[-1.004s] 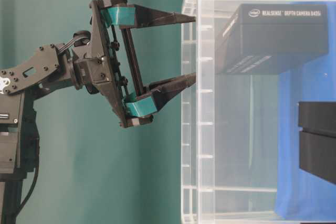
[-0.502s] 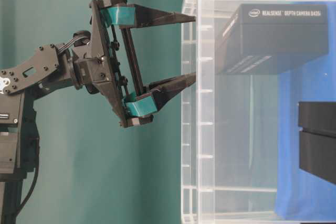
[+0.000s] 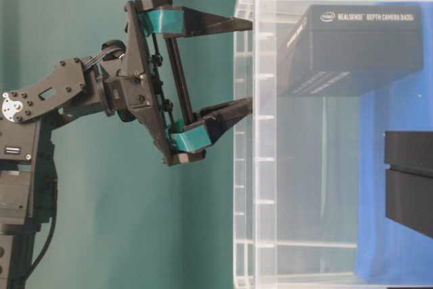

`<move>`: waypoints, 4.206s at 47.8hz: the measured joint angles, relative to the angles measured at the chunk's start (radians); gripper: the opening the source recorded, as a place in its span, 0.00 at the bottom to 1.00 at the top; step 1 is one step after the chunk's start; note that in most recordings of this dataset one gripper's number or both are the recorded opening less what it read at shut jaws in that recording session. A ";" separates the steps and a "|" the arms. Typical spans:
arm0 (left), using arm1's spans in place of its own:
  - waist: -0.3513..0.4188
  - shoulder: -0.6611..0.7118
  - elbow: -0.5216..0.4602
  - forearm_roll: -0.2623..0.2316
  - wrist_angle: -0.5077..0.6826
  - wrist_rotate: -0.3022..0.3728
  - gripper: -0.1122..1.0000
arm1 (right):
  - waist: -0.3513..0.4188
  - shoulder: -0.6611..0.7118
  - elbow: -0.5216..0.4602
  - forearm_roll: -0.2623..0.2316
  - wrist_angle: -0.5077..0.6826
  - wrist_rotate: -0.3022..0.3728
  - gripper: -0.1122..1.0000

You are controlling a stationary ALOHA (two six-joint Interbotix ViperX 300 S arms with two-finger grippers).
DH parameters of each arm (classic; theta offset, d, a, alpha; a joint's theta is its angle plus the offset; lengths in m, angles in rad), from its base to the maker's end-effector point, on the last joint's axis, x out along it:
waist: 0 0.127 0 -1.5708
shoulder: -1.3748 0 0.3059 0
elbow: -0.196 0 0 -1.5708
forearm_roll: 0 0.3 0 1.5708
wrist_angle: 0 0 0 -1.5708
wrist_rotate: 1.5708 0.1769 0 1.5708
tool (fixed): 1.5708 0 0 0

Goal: Take the box out of the case with the left arm.
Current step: 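Lower the left gripper around the right black box and close it, then lift the right black box up out of the case with the left gripper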

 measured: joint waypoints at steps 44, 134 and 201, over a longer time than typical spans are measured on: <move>0.000 0.031 0.117 0.000 -0.158 -0.018 0.98 | 0.000 0.000 0.002 0.000 0.000 0.000 0.10; -0.018 -0.052 0.115 0.008 -0.089 -0.057 0.65 | 0.000 0.000 0.003 0.008 0.000 0.002 0.10; -0.037 -0.135 -0.160 0.000 0.198 -0.063 0.65 | 0.000 -0.002 0.003 0.009 0.000 0.002 0.10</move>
